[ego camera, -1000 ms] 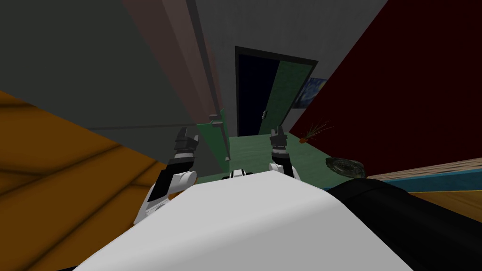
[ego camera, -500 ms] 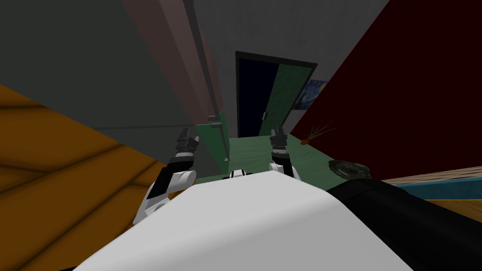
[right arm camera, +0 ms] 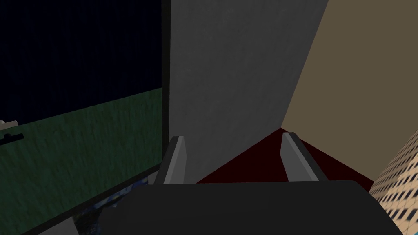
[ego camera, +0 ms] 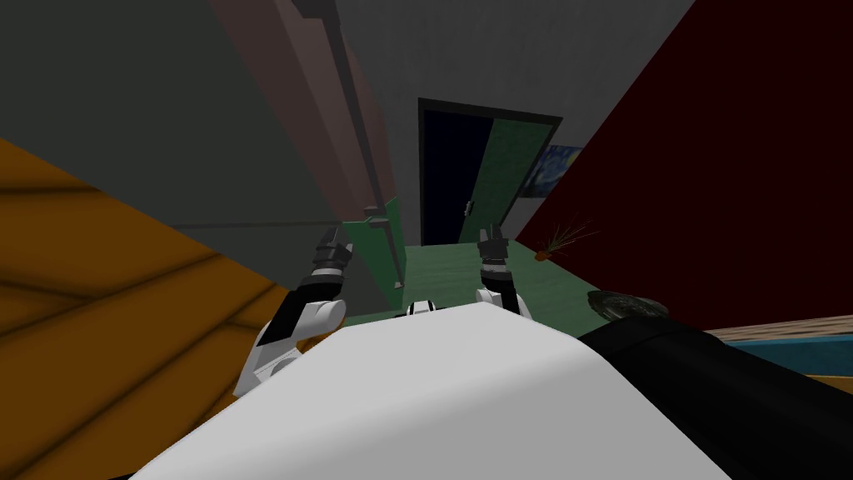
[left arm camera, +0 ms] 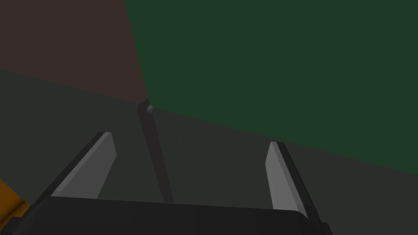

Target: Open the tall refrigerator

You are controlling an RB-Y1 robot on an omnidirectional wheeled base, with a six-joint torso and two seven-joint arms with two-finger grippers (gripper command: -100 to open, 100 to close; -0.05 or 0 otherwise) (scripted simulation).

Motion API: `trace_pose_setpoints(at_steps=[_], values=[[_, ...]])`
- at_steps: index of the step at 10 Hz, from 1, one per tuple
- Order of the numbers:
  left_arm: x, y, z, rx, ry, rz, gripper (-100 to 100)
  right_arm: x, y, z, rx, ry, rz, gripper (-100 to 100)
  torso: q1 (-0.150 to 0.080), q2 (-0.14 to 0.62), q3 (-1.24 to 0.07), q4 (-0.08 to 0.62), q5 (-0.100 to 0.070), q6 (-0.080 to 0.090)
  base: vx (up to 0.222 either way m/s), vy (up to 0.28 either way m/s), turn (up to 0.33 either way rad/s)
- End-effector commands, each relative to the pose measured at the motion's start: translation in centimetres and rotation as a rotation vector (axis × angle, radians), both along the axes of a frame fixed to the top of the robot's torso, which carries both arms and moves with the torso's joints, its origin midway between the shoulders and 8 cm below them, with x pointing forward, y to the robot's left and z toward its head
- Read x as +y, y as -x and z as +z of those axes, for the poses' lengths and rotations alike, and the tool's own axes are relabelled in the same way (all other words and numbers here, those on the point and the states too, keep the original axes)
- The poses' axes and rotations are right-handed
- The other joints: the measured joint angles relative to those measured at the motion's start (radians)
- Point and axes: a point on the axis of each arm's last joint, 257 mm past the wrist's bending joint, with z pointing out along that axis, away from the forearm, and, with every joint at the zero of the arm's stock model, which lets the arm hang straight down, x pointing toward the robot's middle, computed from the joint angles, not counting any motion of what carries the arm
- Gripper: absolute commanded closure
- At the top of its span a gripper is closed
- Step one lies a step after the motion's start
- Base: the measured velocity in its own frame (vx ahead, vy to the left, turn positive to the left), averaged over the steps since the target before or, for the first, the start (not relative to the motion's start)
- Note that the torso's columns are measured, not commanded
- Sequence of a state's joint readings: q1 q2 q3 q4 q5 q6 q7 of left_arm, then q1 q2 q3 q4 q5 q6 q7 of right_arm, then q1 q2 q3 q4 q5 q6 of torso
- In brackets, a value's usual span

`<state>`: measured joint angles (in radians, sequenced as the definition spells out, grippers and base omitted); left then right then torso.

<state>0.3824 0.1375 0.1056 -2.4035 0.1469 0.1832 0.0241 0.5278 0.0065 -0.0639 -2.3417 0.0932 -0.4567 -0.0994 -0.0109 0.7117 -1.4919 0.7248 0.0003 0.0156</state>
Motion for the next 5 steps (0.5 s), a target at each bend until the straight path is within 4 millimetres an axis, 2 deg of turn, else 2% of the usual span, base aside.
trace_pose_setpoints(at_steps=[1, 5], values=[[-0.1, -0.6, -2.1, 0.074, 0.018, -0.002, -100, 0.0, 0.0, 0.0, 0.0, 0.0, 0.0, 0, 0.002, -0.002, -0.002, -0.001, 0.001, 0.001, 0.038, -0.05, 0.044], [0.2, -0.9, -3.2, 0.125, 0.027, 0.007, -100, 0.0, 0.0, 0.0, 0.0, 0.0, 0.0, 0, 0.017, -0.012, -0.008, -0.003, 0.005, -0.004, 0.024, -0.065, 0.004]])
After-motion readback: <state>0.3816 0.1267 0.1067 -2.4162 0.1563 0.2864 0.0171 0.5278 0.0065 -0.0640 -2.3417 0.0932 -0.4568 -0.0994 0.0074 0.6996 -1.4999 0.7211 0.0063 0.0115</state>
